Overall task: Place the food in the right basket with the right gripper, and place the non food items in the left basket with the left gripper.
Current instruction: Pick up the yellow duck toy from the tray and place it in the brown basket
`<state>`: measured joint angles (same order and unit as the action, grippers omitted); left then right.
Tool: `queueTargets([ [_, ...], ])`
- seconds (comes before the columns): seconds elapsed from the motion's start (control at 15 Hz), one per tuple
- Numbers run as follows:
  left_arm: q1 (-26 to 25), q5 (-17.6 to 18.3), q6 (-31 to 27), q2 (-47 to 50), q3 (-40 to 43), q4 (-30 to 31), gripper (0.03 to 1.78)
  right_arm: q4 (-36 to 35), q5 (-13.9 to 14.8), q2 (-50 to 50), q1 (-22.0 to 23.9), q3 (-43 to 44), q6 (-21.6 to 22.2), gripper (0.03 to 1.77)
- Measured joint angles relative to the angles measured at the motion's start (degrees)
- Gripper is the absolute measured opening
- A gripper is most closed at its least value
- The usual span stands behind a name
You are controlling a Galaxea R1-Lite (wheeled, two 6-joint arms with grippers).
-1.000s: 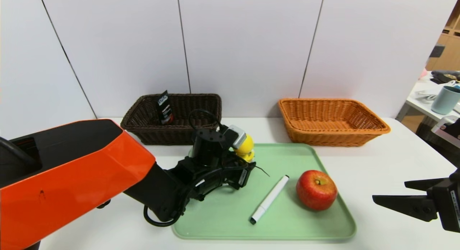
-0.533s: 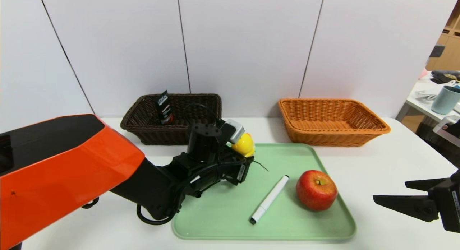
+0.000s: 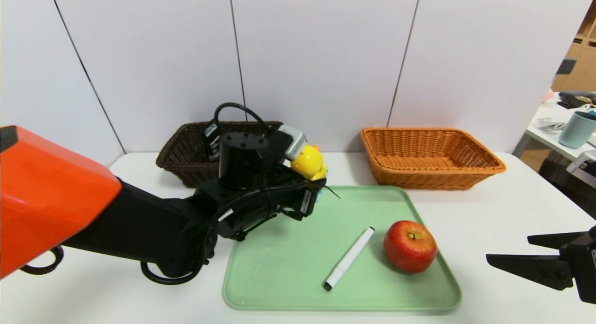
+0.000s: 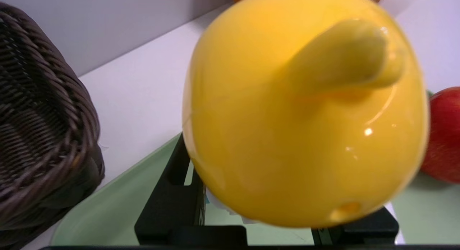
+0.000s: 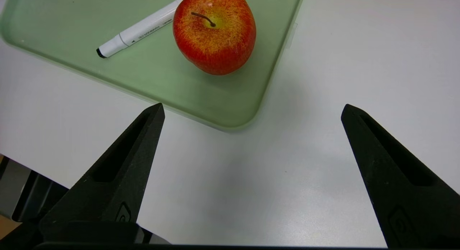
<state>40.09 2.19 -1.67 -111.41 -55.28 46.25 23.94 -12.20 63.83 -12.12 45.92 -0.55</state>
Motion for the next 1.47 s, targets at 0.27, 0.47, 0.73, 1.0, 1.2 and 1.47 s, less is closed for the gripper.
queueTargets([
  [0.27, -3.58, 0.23, -0.87, 7.55, -2.01, -7.08, 0.75, -0.02, 0.00, -0.30, 0.02, -0.17, 0.02, 1.70],
  [0.47, -9.75, 0.45, -1.35, 10.73, -6.29, -13.68, 0.75, 0.00, -0.11, -0.44, -0.04, -0.30, -0.02, 1.70],
  [0.73, -17.03, 0.50, -1.96, 9.05, -11.45, -18.94, 0.75, 0.01, -0.11, -0.79, -0.09, -0.59, -0.09, 1.70],
  [1.0, -20.36, 0.48, -1.96, 3.25, -16.37, -19.49, 0.75, 0.00, -0.02, -1.07, -0.01, -1.05, -0.02, 1.70],
  [1.2, -21.77, 0.34, -1.90, -1.96, -22.19, -21.61, 0.75, -0.02, -0.02, -1.23, -0.01, -1.08, -0.11, 1.70],
  [1.47, -22.67, 0.23, -1.41, -8.00, -27.99, -25.99, 0.75, -0.07, -0.02, -1.21, 0.02, -1.05, -0.05, 1.70],
])
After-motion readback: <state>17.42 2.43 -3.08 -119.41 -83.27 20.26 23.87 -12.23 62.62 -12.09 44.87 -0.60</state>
